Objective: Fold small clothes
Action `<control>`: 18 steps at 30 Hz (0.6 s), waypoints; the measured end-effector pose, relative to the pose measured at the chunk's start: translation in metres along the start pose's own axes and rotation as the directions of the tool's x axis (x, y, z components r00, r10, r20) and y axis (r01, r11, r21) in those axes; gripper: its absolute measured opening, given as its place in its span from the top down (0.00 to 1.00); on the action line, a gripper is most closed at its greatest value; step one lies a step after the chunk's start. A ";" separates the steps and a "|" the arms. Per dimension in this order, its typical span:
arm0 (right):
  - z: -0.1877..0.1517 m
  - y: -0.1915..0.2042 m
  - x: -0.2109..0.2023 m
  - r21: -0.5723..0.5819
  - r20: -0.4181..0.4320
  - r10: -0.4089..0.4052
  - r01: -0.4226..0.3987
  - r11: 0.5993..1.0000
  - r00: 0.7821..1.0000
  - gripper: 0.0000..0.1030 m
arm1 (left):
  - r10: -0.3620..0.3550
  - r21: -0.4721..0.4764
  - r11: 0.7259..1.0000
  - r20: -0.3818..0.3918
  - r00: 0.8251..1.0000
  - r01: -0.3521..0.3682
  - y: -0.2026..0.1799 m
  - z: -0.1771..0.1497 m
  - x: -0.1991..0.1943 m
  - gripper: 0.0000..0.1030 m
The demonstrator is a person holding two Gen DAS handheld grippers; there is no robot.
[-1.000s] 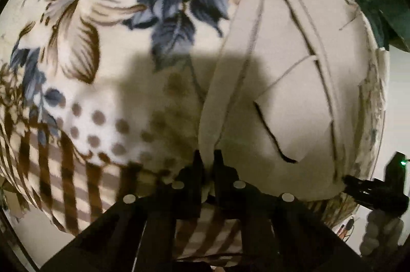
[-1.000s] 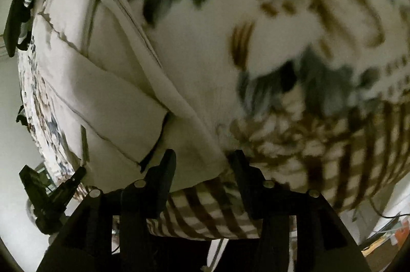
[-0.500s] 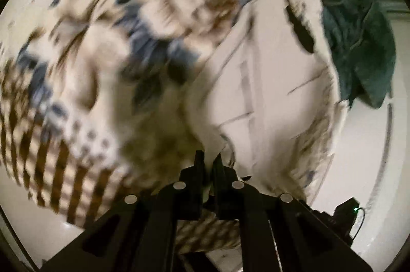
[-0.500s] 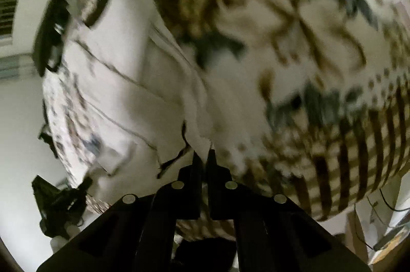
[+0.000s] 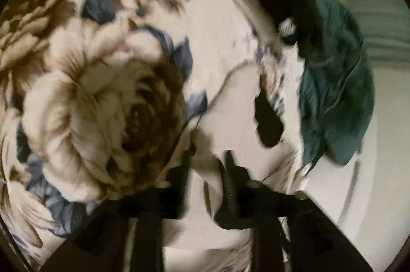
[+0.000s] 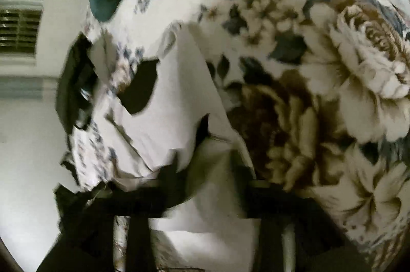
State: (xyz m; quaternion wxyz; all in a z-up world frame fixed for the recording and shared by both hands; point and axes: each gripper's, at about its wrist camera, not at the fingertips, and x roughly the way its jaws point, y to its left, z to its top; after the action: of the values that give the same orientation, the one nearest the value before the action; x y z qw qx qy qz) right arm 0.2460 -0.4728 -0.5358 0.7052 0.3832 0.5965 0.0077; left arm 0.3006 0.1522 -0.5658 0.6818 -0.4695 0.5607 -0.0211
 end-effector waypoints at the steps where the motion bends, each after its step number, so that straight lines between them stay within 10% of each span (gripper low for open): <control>1: 0.000 -0.001 -0.005 -0.004 0.020 -0.003 0.003 1.000 1.000 0.41 | -0.006 -0.012 1.000 0.025 1.000 0.006 0.006 -0.001 -0.008 0.36; 6: -0.011 -0.014 -0.010 -0.086 0.000 -0.130 0.130 0.988 0.991 0.41 | 0.116 0.080 0.990 0.029 0.993 -0.118 0.017 -0.013 -0.010 0.34; 13: -0.002 0.008 0.038 -0.188 0.000 -0.207 0.203 0.961 0.978 0.41 | 0.296 0.308 0.909 0.001 0.955 -0.282 -0.007 -0.024 0.054 0.34; 15: 0.004 0.013 0.049 -0.198 0.009 -0.208 0.206 0.958 0.978 0.72 | 0.335 0.339 0.885 0.009 0.942 -0.318 -0.010 -0.018 0.072 0.34; 18: 0.011 0.017 0.066 -0.172 0.038 -0.272 0.274 0.946 0.962 0.92 | 0.378 0.378 0.856 0.010 0.926 -0.354 -0.012 -0.013 0.088 0.34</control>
State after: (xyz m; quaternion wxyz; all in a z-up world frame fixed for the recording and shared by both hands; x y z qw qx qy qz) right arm 0.2823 -0.4359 -0.5812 0.7344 0.2332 0.6361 -0.0400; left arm 0.3293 0.0884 -0.6226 0.7313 -0.2152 0.6471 -0.0124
